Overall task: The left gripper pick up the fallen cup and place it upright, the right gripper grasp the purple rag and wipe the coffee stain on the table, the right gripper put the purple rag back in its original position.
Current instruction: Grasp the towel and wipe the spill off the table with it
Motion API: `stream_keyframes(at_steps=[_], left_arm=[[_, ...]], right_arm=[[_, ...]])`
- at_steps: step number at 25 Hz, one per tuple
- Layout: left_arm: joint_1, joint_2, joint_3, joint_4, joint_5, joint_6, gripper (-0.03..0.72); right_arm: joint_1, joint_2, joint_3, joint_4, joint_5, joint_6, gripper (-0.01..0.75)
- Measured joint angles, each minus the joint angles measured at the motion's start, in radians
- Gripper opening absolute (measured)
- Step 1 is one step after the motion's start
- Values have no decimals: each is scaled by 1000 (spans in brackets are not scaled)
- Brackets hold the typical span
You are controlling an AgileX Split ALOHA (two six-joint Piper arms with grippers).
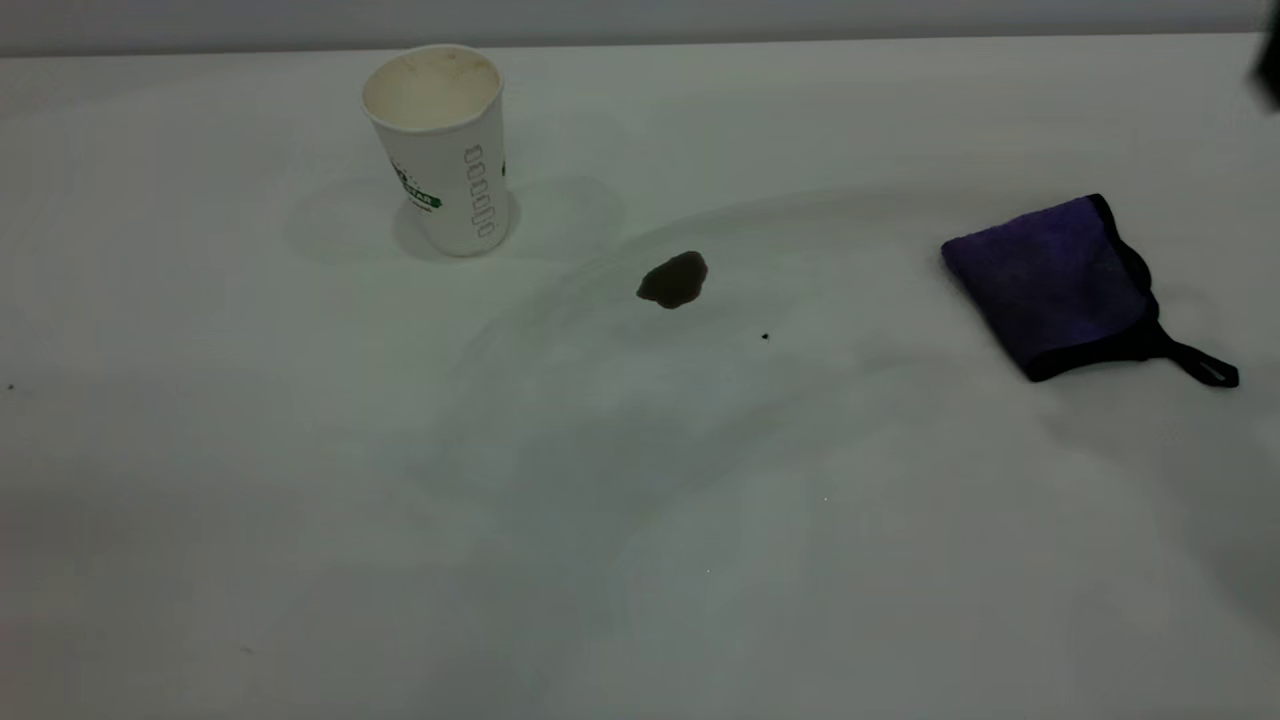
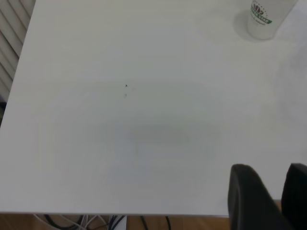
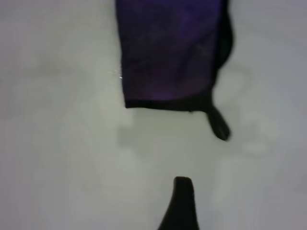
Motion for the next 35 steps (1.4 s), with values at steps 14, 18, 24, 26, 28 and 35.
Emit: stream_keyframes(at_steps=[14,18,24,26,28,35], left_arm=[[0,0,0,0,0,0,240],[0,0,0,0,0,0,240],[0,0,0,0,0,0,240],[0,0,0,0,0,0,240],[0,0,0,0,0,0,240],[0,0,0,0,0,0,240]], right_arm=[[12,570,-330,42,-48,-27,723],[12,665,-419,42,-50,-33,715],[7,761,-533,42,-49,-33,703],[2,789,-561,42,-45,-33,688],[0,805,-579,45,-37,-33,653],[-2,819,-594,123,-27,-37,204]])
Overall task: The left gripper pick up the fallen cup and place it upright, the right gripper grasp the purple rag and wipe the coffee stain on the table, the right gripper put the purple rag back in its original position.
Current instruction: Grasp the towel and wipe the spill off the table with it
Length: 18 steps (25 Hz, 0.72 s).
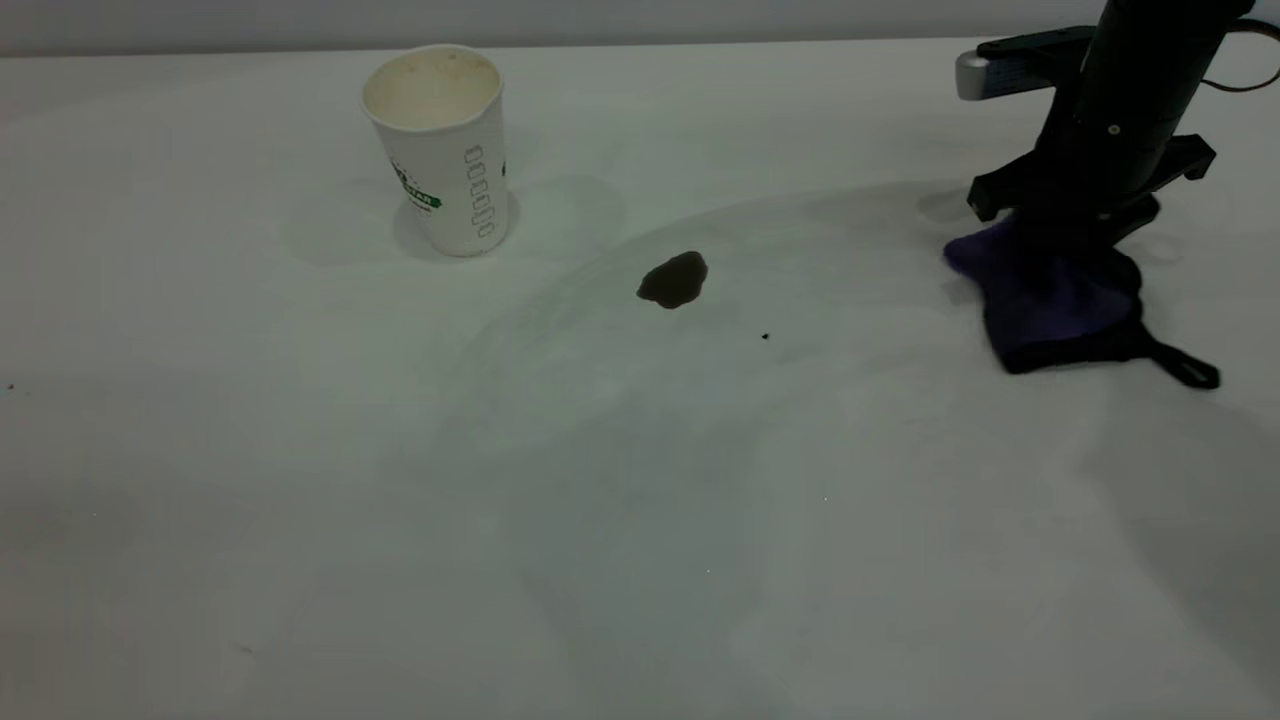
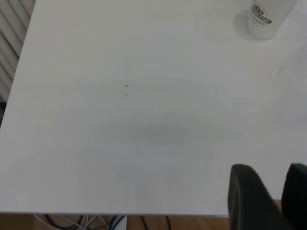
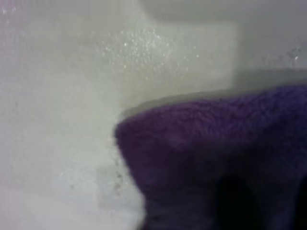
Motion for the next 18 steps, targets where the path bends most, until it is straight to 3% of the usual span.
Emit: stream_keyframes(at_steps=[1,3,9,14,18], left_arm=[[0,0,0,0,0,0,240],[0,0,0,0,0,0,240],[0,0,0,0,0,0,240],[0,-1,0,0,0,0,240],[0,-1,0,0,0,0,240]], right_arm=[[-2,0,-1,14,0,-9,122],[-5,0,-3,43,4,-41,62],[28,-1,-88,112,129,-112,51],[138,-21,-244,123,252,-118,51],[252,-24,-319,126,280,-119,51]])
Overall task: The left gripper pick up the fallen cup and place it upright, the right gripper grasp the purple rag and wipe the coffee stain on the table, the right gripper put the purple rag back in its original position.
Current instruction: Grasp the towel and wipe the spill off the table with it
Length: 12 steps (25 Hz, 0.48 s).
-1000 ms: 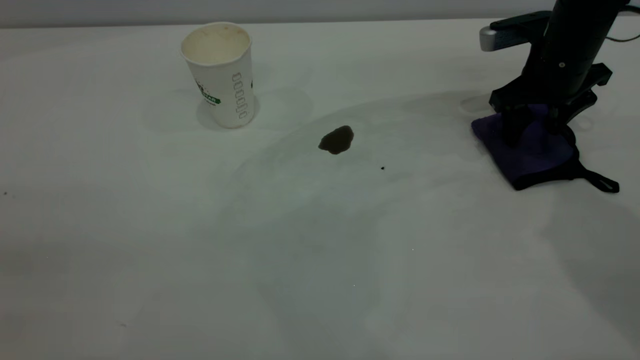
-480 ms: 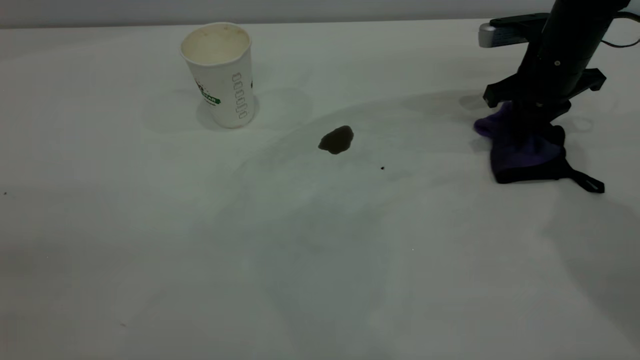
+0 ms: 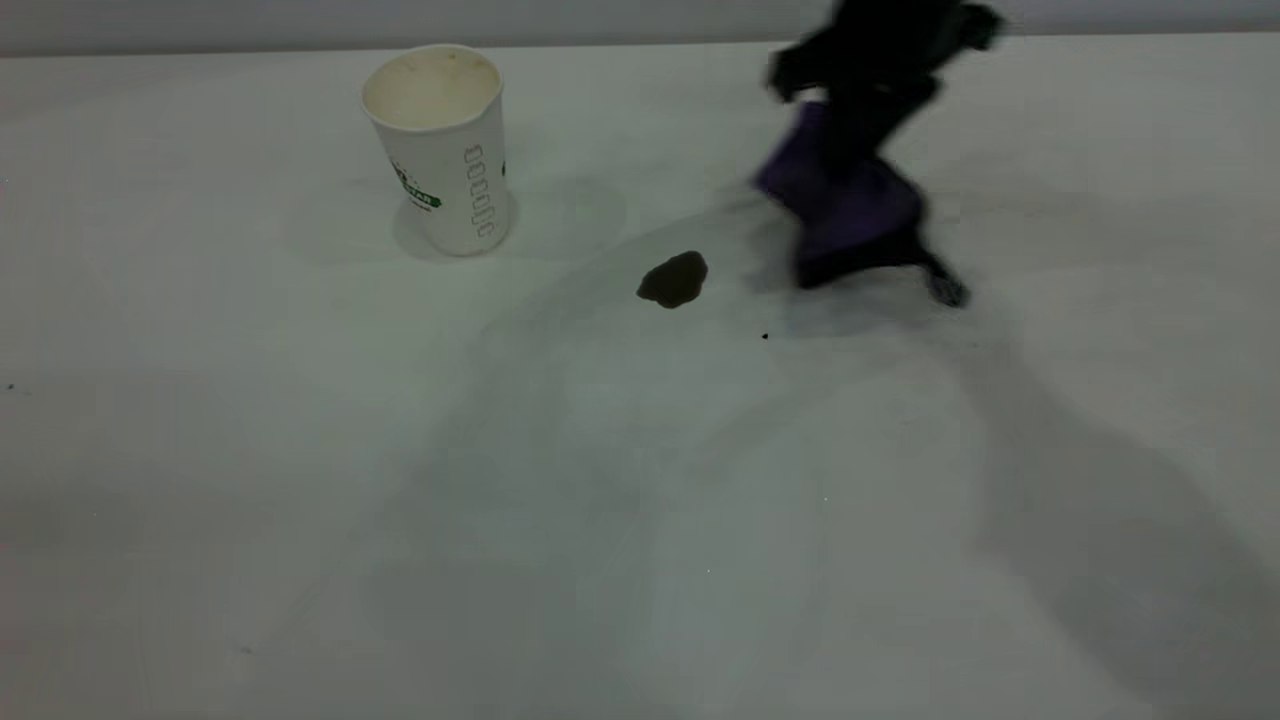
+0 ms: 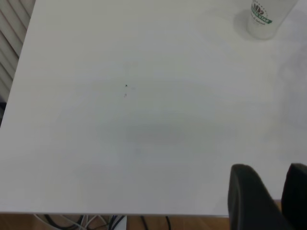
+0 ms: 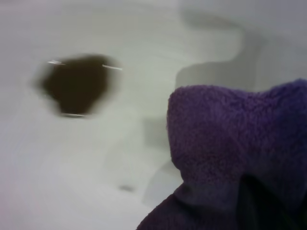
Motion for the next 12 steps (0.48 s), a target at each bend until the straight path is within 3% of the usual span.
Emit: stream_keyframes(at_steps=[6,12], left_arm=[[0,0,0,0,0,0,240],[0,0,0,0,0,0,240]], right_arm=[[156,10,-14,5,-18,37,50],[259,68,-17,9,-154,69,50]])
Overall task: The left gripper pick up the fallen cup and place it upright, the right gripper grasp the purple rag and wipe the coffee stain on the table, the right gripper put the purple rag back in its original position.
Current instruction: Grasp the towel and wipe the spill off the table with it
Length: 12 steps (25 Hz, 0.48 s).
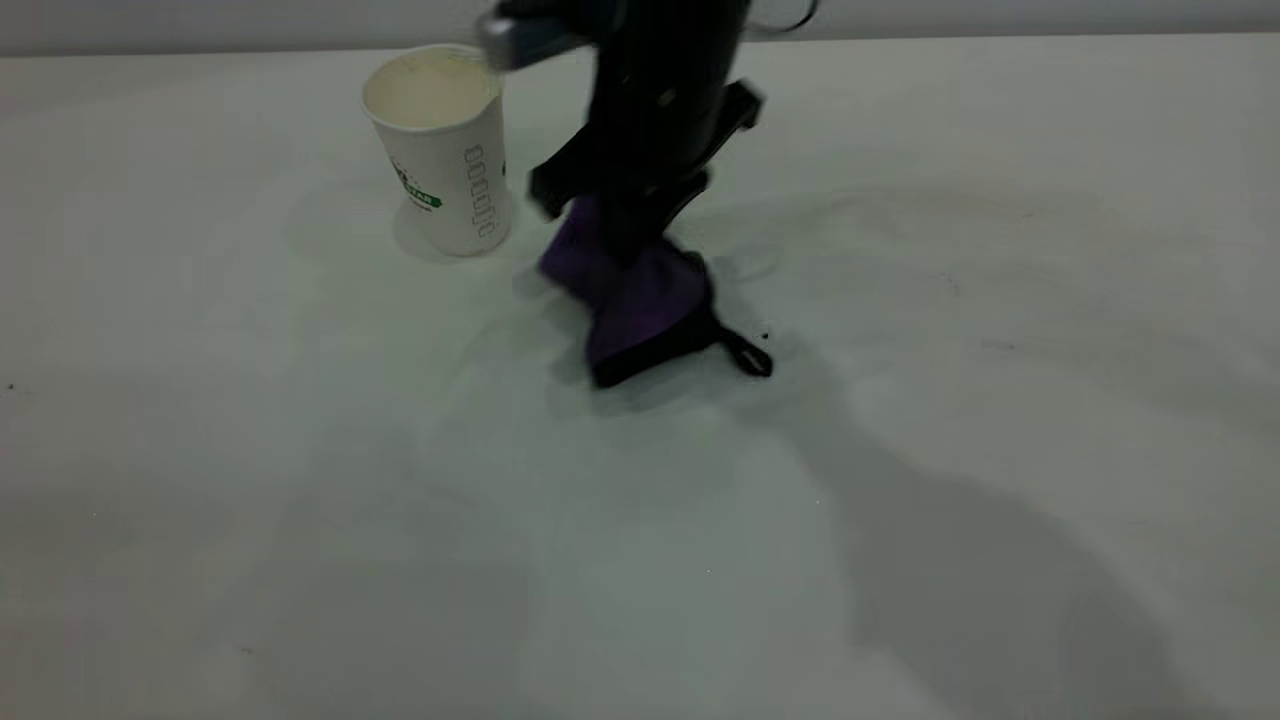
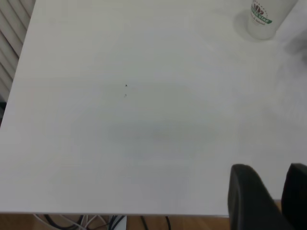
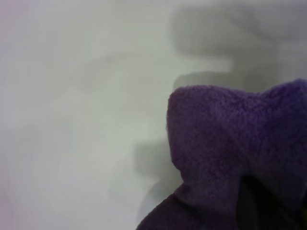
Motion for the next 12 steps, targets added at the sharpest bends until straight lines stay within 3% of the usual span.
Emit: stream_keyframes(at_steps=[6,12], left_arm=[[0,0,0,0,0,0,240],[0,0,0,0,0,0,240]], right_arm=[[11,105,-72,-24,-33,39,50],[11,167,-151,-200,-16,173,50]])
